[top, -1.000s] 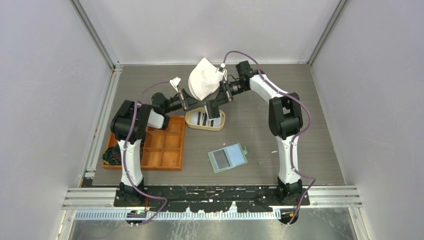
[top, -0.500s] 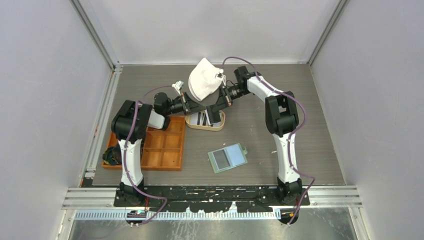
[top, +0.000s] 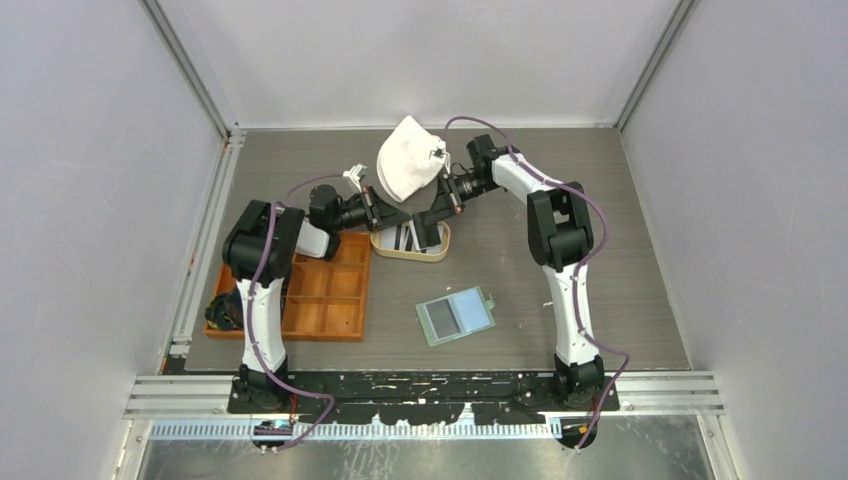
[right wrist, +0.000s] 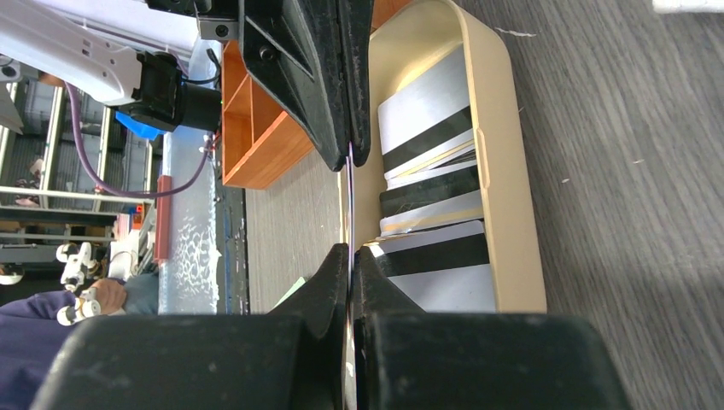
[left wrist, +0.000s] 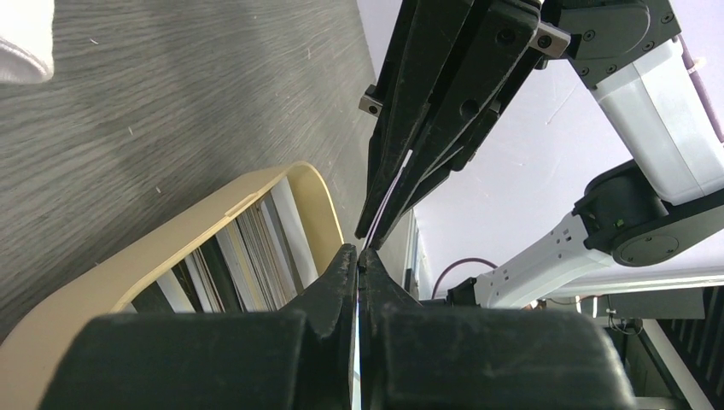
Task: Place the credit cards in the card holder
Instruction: Pick up the credit card from the storage box.
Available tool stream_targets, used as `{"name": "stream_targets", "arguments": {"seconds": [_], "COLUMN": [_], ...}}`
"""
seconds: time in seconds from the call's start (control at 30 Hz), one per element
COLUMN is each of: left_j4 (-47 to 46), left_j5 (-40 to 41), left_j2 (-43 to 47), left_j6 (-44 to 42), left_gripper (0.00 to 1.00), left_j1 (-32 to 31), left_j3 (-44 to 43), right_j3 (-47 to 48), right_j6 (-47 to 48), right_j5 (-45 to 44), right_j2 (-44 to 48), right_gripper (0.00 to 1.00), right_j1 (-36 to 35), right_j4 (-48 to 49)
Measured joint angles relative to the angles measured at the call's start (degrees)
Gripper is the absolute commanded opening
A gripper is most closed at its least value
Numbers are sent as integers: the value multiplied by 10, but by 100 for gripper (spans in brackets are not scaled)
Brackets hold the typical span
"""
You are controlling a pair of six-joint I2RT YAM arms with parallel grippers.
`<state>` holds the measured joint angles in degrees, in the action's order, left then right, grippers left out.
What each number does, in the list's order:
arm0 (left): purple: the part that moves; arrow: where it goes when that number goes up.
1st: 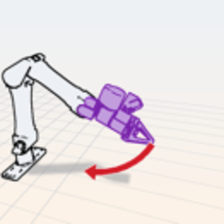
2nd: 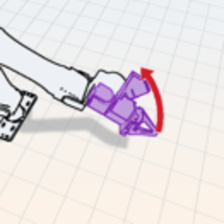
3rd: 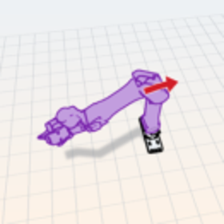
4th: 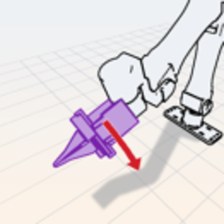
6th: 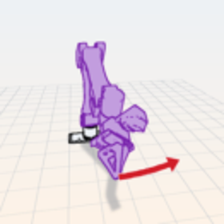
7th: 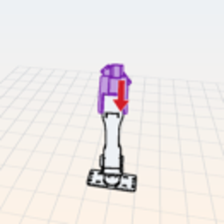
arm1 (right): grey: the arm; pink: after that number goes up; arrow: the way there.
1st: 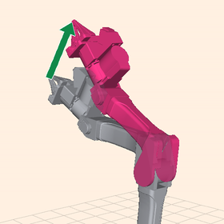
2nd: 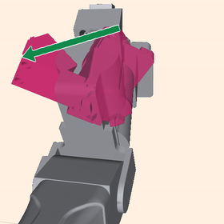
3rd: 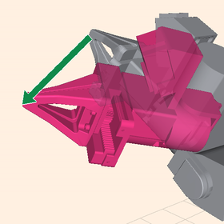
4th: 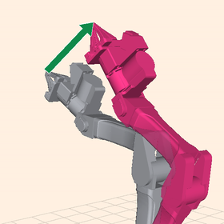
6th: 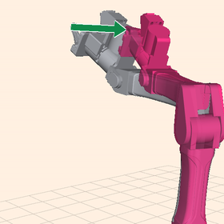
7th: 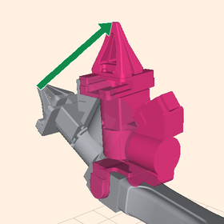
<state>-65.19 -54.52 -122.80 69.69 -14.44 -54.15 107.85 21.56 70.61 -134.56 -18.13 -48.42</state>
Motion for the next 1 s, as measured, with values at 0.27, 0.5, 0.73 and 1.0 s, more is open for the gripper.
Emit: {"name": "stream_targets", "arguments": {"seconds": [0.27,0.5,0.73,1.0], "left_j4": [4,3,3,-17], "left_j5": [9,12,38,51], "left_j2": [-4,-11,-15,-15], "left_j6": [-9,-10,-9,-13], "left_gripper": [0,0,0,9], "left_j1": [0,-1,17,19], "left_j3": [-1,-7,-25,-23], "right_j3": [5,6,7,13], "right_j6": [9,22,25,25], "right_j5": [9,19,9,8], "right_j2": [-13,-21,-36,-38], "right_gripper": [3,5,7,14], "right_j1": [10,17,34,35], "right_j4": [0,-9,-38,-48]}}
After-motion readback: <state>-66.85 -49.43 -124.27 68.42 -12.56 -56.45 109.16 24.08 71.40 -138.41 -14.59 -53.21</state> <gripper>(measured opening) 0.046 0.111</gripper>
